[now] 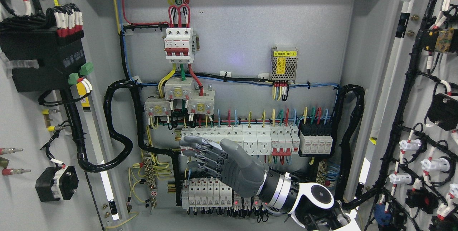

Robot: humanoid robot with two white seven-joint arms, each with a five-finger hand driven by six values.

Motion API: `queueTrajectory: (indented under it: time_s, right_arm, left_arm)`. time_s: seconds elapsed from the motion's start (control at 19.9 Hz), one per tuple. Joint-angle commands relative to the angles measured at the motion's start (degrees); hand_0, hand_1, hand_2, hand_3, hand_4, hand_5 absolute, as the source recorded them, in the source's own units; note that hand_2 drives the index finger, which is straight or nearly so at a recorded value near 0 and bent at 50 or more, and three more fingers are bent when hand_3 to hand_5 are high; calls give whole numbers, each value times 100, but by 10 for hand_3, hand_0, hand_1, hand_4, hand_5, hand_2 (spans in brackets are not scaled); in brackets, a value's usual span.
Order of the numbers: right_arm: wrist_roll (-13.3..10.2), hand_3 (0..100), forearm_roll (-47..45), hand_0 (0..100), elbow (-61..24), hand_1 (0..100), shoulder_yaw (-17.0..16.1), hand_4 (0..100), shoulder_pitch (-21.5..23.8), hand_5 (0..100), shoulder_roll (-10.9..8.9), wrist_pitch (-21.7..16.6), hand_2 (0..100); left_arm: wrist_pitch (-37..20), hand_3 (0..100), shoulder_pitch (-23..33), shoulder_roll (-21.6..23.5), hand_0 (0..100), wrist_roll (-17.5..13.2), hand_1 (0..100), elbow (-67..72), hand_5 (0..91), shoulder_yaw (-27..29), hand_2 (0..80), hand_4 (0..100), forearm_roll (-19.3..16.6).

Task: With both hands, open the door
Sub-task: 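Lower the right hand away from the opened door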

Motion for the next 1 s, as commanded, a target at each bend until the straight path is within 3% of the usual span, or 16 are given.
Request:
queueTrajectory:
  time_s: [0.0,0.2,0.6,0.95]
  right_arm:
    - [0,0,-1,216,-527,72,1004,0,394,0,35,-9,0]
    - [-8,0,-1,215,-668,77,1391,0,544,0,88,-9,0]
    - [-52,0,8,214,-651,84,1830,0,640,0,729,-9,0]
    - [-61,0,8,214,-625,86,2121,0,632,0,844,-26,0]
  left_arm:
    - [-5,0,0,-8,0,0,0,0,0,6,0,0,0]
    - [-5,0,0,-8,0,0,0,0,0,6,0,0,0]
    - [-5,0,0,-8,0,0,0,0,0,6,0,0,0]
    - [-5,0,0,-8,0,0,0,0,0,6,0,0,0]
